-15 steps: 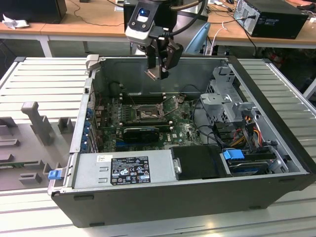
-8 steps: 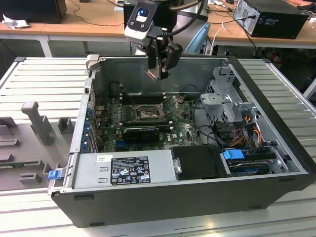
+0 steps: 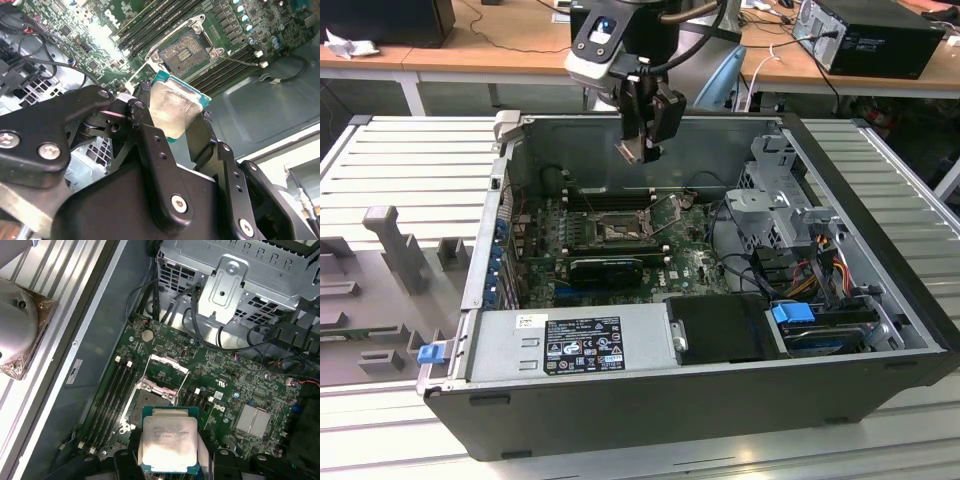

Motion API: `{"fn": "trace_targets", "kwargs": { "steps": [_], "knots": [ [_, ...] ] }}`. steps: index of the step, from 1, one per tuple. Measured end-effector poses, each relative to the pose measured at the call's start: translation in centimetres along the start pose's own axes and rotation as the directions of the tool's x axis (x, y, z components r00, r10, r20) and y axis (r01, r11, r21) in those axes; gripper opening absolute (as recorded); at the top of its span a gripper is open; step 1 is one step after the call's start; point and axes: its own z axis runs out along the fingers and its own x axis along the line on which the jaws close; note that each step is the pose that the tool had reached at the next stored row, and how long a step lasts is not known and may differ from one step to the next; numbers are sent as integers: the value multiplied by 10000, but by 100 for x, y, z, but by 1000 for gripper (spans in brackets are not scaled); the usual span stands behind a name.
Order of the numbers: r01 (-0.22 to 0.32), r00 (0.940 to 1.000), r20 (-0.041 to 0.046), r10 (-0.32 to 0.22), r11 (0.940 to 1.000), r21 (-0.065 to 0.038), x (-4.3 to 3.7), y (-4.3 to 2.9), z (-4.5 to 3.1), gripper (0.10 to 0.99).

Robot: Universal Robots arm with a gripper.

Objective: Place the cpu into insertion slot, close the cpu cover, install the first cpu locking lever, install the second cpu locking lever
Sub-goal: 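Place the cpu into insertion slot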

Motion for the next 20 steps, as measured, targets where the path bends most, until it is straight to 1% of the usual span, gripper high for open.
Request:
{"fn": "trace_targets", "kwargs": {
  "steps": [4,7,8,9,10,11,14,16,17,18,20],
  "knots": [
    [-766,9970,66,767,9971,-21,0,-1,9,529],
    [-1200,9927,104,1201,9928,-35,0,-2,18,529],
    [-1353,9907,117,1354,9908,-40,0,-2,21,529],
    [-1647,9862,142,1648,9863,-51,0,-4,25,529],
    [-1748,9845,152,1749,9846,-53,2,-9,25,529],
    [-1792,9837,156,1793,9838,-55,6,-19,24,529],
    [-1911,9814,163,1911,9816,-61,35,-92,26,529],
    [-2189,9756,186,2190,9757,-73,35,-93,28,529],
    [-2465,9689,209,2466,9691,-87,36,-94,29,529],
    [-2599,9653,219,2600,9656,-93,35,-94,30,529],
    [-2913,9562,246,2915,9566,-107,39,-103,34,529]
  ]
}}
